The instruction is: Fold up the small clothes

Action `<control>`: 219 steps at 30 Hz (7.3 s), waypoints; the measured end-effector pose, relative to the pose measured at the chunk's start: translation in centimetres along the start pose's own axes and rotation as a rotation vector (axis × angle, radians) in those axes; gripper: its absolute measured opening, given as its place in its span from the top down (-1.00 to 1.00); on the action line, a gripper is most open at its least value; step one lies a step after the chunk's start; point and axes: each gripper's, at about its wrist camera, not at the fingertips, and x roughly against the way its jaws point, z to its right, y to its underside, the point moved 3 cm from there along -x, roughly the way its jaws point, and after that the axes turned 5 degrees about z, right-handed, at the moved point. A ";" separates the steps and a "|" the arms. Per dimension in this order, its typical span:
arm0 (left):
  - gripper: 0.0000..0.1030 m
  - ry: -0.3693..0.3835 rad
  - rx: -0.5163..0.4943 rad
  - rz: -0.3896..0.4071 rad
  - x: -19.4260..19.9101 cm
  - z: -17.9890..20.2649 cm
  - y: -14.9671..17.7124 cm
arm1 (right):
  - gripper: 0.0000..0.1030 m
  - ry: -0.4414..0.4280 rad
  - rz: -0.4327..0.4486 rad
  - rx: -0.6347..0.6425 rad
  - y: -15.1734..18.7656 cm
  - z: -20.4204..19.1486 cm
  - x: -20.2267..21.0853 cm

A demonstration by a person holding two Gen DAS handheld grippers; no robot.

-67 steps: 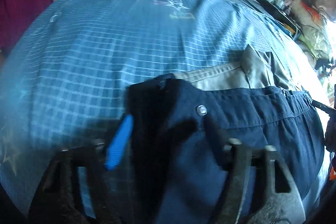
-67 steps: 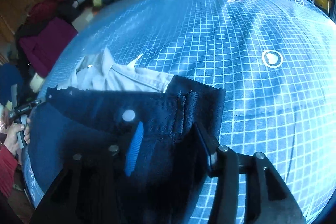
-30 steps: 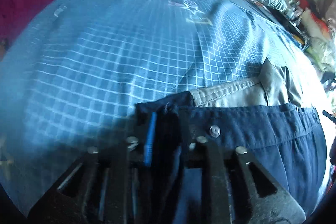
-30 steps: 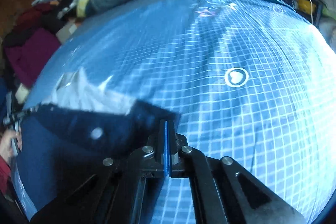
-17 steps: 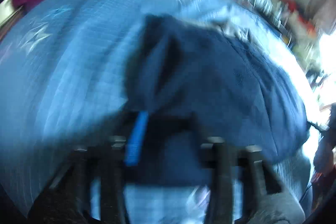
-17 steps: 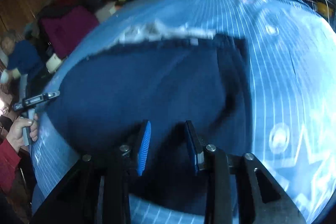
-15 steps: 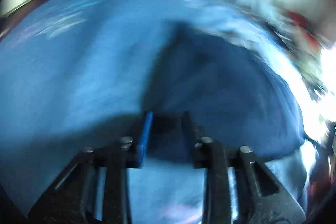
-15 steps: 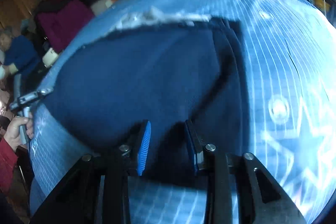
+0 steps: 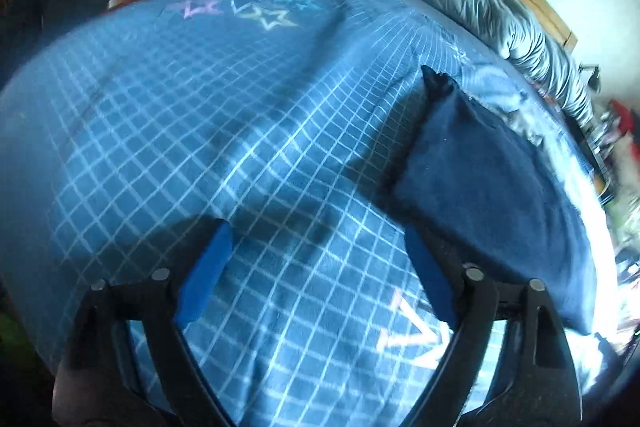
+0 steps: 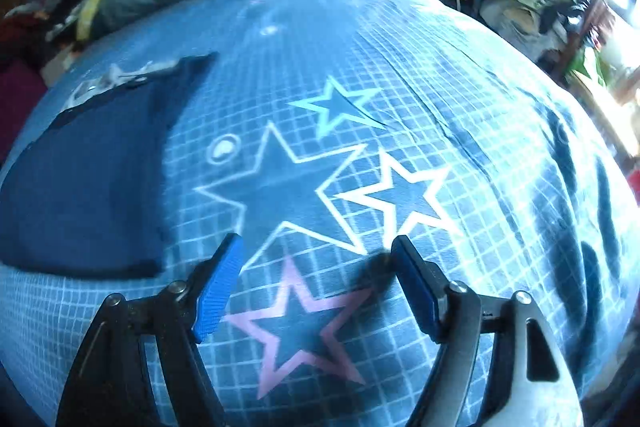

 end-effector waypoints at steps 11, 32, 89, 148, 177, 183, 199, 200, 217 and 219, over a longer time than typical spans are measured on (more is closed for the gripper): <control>-1.00 -0.107 -0.170 -0.030 -1.7 1.6 0.8 | -1.00 0.044 -0.014 0.059 0.6 -2.5 -1.8; -1.00 -0.087 -0.145 -0.015 -1.5 1.7 1.2 | -1.00 0.027 -0.012 0.058 0.3 -1.3 -2.2; -1.00 -0.151 -0.191 -0.047 -1.8 2.6 1.7 | -1.00 0.026 -0.016 0.061 0.2 -1.4 -2.4; 0.93 0.336 -0.003 0.129 -0.6 12.5 -1.1 | -0.89 -0.514 0.058 0.259 -10.9 -23.9 6.7; 0.78 0.761 -0.852 0.016 3.0 40.8 10.9 | 0.76 -0.806 -0.093 -0.044 -11.9 -21.0 -6.2; 0.77 0.832 -0.863 -0.050 2.8 44.6 12.0 | 0.78 -0.877 -0.081 -0.171 -13.2 -13.9 -7.6; -0.29 0.810 -0.907 -0.111 7.7 36.1 13.7 | 0.18 -0.905 -0.289 -0.296 -10.3 -6.9 -11.6; -0.29 0.795 -0.887 -0.100 8.3 34.3 13.2 | 0.13 -0.906 -0.285 -0.274 -9.9 -7.1 -10.5; -0.14 0.416 -0.800 -0.037 -0.7 32.0 10.6 | -0.20 -0.833 -0.291 -0.106 -2.7 -8.6 -2.2; -0.07 0.399 -0.820 -0.018 -0.6 32.3 10.3 | 0.55 -0.805 -0.272 -0.083 -2.6 -9.1 -2.3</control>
